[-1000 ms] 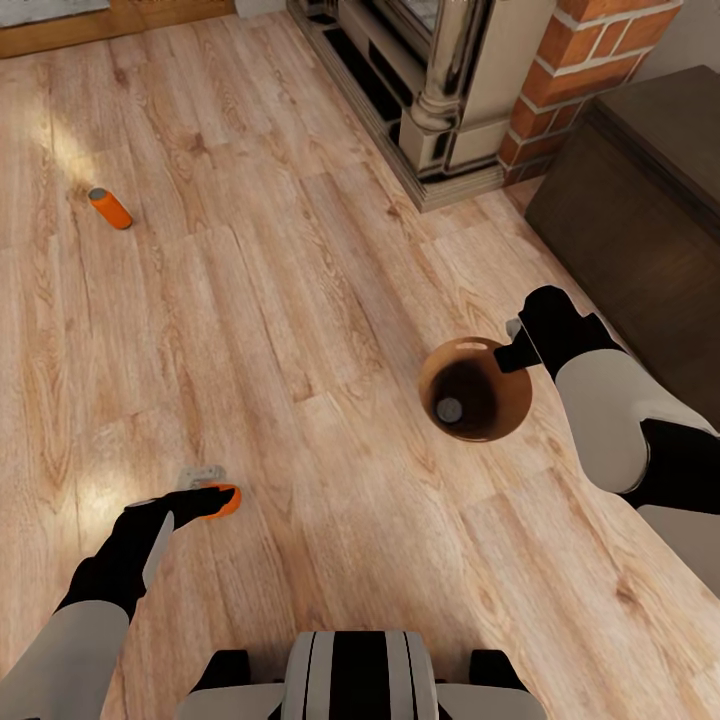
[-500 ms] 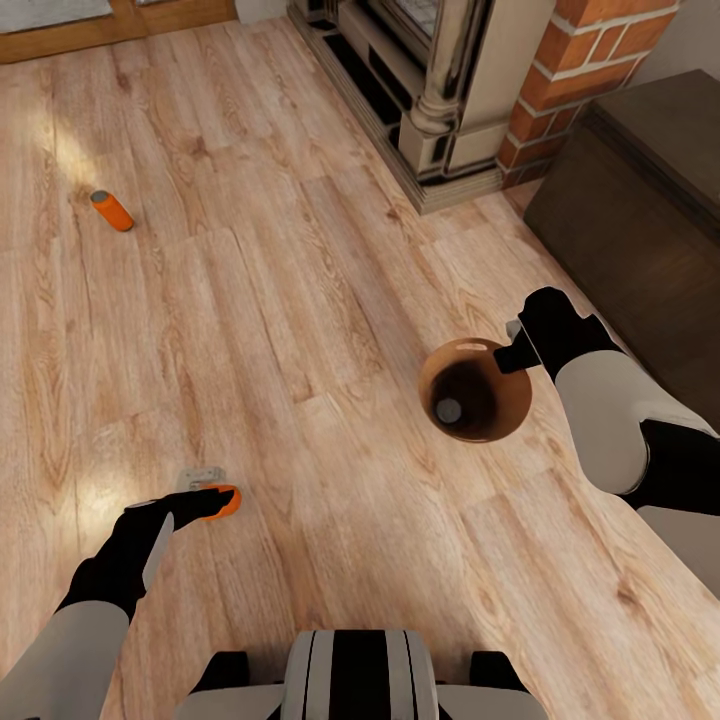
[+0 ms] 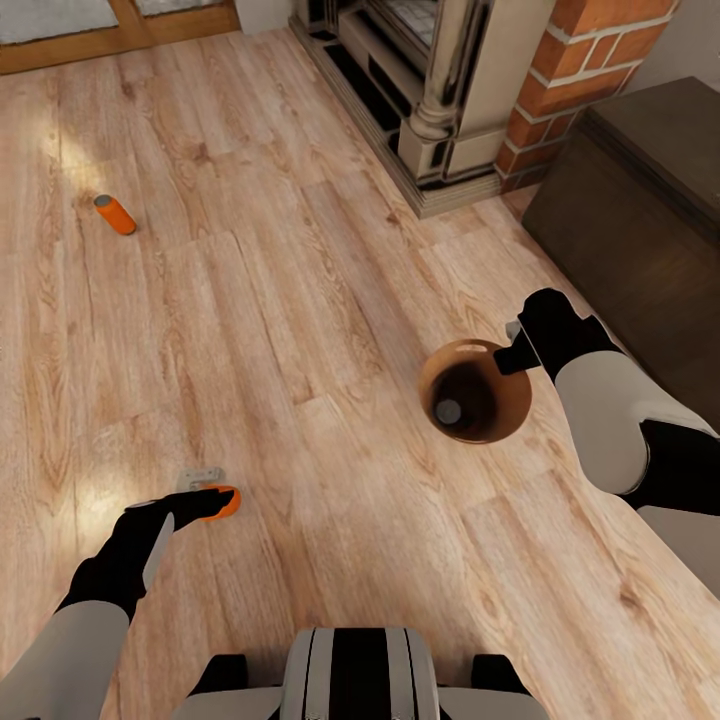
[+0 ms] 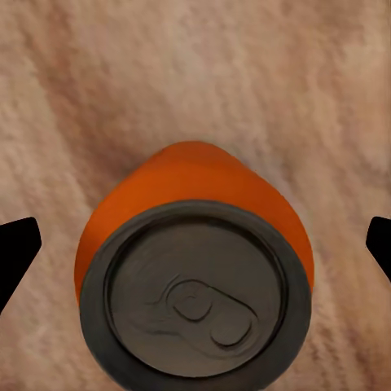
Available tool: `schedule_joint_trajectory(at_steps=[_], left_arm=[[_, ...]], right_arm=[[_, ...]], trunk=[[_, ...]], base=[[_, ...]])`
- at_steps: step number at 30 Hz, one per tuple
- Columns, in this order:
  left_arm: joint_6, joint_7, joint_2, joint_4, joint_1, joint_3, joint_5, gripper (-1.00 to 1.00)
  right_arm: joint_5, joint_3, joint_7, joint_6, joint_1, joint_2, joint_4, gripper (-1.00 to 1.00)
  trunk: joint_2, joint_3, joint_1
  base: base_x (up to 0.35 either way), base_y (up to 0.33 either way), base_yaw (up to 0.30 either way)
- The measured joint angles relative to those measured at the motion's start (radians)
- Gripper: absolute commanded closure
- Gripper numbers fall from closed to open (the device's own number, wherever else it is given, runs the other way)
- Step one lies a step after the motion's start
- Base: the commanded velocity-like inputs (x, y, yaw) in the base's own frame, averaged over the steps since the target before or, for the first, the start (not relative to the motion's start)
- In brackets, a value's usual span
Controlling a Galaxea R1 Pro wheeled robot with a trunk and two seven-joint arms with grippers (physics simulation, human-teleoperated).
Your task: Put the three can of soda from the living room inside the tash can in the kitchen.
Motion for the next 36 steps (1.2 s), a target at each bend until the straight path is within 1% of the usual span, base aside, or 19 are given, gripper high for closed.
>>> schedule_joint_trajectory(at_steps=[3, 10, 19, 24, 36], left_arm=[[0.0, 0.001, 0.0, 0.002, 0.0, -0.001, 0.0, -1.0], [0.0, 0.0, 0.0, -0.001, 0.0, -0.001, 0.001, -1.0], [0.009, 0.003, -0.002, 0.006, -0.002, -0.002, -0.007, -1.0], [0.013, 0.0, -0.003, 0.005, -0.003, -0.002, -0.004, -1.0], [0.017, 0.0, 0.0, 0.007, -0.003, 0.0, -0.009, -1.0]], right_arm=[[0.001, 0.0, 0.0, 0.0, 0.0, 0.0, 0.002, 1.0], [0.0, 0.0, 0.0, 0.0, 0.0, 0.0, 0.0, 1.0], [0.002, 0.0, 0.0, 0.0, 0.0, 0.0, 0.008, 1.0], [0.002, 0.0, 0.0, 0.0, 0.0, 0.0, 0.006, 1.0], [0.003, 0.0, 0.0, 0.0, 0.002, 0.001, 0.001, 1.0]], trunk=[[-0.021, -0.01, 0.002], [-0.021, -0.013, 0.0], [-0.084, -0.045, 0.005], [-0.084, -0.047, 0.004], [-0.084, -0.052, 0.0]], base=[[0.0, 0.0, 0.0], [0.0, 0.0, 0.0], [0.0, 0.0, 0.0], [0.0, 0.0, 0.0], [0.0, 0.0, 0.0]])
